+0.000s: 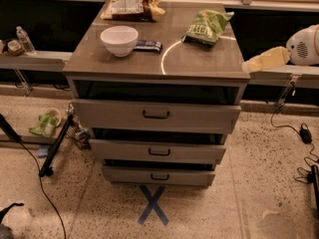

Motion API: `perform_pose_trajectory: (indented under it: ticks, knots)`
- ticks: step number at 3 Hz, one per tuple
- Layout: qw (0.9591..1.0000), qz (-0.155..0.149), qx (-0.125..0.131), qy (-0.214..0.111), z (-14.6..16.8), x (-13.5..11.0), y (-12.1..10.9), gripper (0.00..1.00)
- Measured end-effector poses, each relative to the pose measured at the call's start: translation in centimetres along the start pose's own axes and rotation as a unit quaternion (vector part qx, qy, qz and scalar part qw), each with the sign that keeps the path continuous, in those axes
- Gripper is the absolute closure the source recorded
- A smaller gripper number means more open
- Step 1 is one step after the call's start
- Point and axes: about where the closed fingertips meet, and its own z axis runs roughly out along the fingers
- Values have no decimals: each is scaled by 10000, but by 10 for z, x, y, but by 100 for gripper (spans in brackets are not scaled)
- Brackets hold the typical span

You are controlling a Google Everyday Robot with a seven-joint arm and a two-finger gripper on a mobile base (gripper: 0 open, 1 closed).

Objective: Place green jalapeno chip bag into white bowl

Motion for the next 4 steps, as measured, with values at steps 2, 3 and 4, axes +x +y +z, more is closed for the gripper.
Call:
perform_pose_trajectory:
  ticks: [2, 3, 4]
  knots:
    - [9994, 148, -51, -304, 16, -14, 6, 0]
    - [9969, 177, -25, -772, 46, -51, 9, 0]
    - [9929, 205, 37, -1171, 76, -89, 9, 0]
